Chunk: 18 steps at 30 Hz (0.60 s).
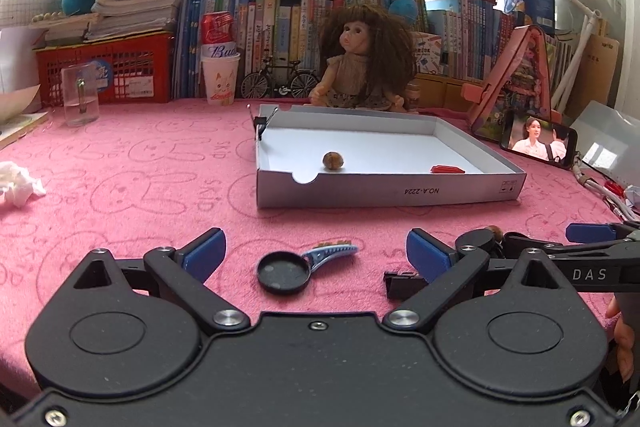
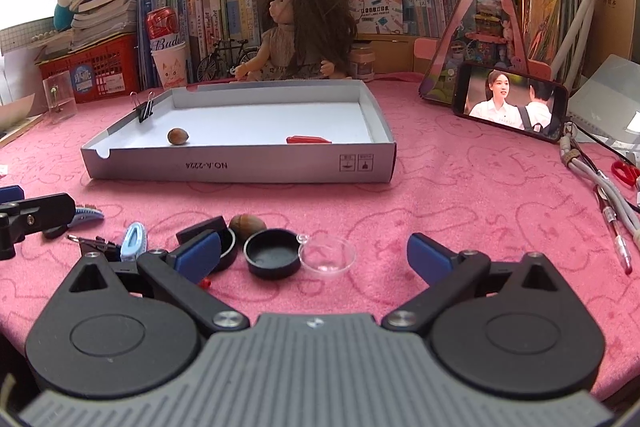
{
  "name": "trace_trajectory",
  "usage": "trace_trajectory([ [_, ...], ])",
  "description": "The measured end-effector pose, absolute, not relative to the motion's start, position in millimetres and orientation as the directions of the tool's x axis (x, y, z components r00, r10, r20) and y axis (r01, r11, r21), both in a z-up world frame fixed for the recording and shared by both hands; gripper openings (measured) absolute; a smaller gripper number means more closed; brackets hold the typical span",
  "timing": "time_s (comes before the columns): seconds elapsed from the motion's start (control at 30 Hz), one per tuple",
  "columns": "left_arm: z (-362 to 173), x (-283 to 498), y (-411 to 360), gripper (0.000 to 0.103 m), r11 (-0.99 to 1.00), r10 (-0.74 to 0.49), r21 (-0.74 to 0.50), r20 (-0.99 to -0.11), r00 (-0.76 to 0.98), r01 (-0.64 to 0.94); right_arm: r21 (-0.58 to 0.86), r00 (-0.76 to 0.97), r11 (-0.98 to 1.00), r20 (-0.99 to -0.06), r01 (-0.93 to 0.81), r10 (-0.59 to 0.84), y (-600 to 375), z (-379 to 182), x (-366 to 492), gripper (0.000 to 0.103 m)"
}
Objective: Organize rigid objects
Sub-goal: 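Pull both grippers back from the tray toward the remaining objects, then close the left gripper on the black round lid while the right grasps the clear plastic lid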
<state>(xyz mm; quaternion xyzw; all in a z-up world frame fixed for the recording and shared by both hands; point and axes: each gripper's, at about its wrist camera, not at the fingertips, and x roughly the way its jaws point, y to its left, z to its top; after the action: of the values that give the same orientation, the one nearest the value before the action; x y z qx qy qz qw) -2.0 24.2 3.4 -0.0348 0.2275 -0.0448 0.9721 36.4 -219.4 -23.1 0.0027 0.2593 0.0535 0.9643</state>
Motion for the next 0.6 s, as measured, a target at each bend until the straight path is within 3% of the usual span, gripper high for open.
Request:
trace_trajectory([
  [0.07,2,-4,27,0.096,0.995,-0.087,-0.080,-0.437,0.895,0.057,0.034,0.859,0.994,-0.501,-0.103,0.107,-220,-24,36,0.102],
  [0.43,-3,-5,42,0.064,0.994,-0.067,-0.103,-0.472,0.879,0.021,0.009,0.867,0.995,-0.489,-0.103,0.095,-224,-23,29,0.079],
  [0.6,-4,-5,44,0.057,0.995,-0.069,-0.102,-0.481,0.874,0.022,0.025,0.873,0.995,-0.479,-0.096,0.096,-228,-22,25,0.073],
])
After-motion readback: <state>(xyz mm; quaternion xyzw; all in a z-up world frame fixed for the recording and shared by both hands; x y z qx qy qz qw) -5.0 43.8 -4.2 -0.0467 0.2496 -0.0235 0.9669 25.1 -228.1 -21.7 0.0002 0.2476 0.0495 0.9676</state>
